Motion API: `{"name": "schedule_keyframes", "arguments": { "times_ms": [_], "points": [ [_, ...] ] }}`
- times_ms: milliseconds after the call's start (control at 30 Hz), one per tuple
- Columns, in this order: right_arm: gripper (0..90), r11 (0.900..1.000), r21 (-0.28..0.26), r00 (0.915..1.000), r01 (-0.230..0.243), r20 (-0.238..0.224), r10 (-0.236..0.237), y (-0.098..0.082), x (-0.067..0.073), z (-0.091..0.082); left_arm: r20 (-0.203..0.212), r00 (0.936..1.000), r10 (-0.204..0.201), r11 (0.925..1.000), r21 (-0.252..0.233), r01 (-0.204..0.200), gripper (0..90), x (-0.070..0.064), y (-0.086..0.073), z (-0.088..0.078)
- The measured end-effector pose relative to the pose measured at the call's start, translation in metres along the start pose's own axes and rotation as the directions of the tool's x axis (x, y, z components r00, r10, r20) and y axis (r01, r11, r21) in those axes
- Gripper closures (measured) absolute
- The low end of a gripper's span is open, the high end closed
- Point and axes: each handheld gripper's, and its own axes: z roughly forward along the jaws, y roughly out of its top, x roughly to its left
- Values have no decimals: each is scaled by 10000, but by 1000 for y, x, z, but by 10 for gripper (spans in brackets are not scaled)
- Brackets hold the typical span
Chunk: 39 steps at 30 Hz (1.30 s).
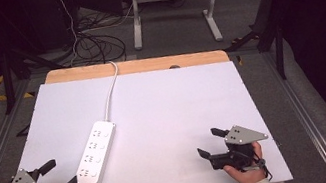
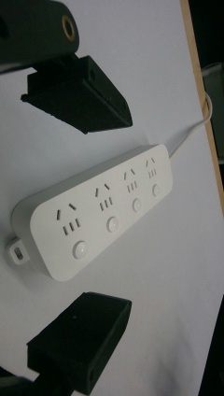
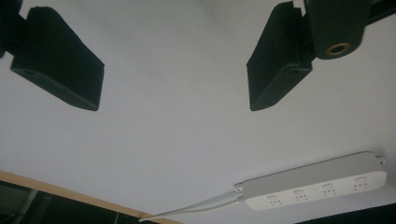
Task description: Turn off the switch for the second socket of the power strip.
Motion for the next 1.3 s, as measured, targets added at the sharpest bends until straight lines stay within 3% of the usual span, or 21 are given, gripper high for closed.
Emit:
{"name": "schedule_keyframes", "arguments": {
  "times_ms": [233, 600, 900, 1300],
  "points": [
    [192, 9999, -6, 9999, 111, -62, -111, 0, 1, 0, 17, 10000, 67, 10000, 20, -67, 144, -1, 2, -2],
    [206, 9999, -53, 9999, 132, -108, -132, 0, 1, 0, -121, 9986, 507, 9986, 185, -505, 152, -4, 6, -5],
    [207, 9997, -103, 9987, 239, -441, -243, 0, 4, 1, 405, 9992, -30, 9995, 300, 17, 219, 0, 12, -4],
    [207, 9999, -61, 9988, 126, -475, -129, 0, 3, 2, 369, 9988, 312, 9977, 582, -333, 261, 0, 31, 1]
  ]
}}
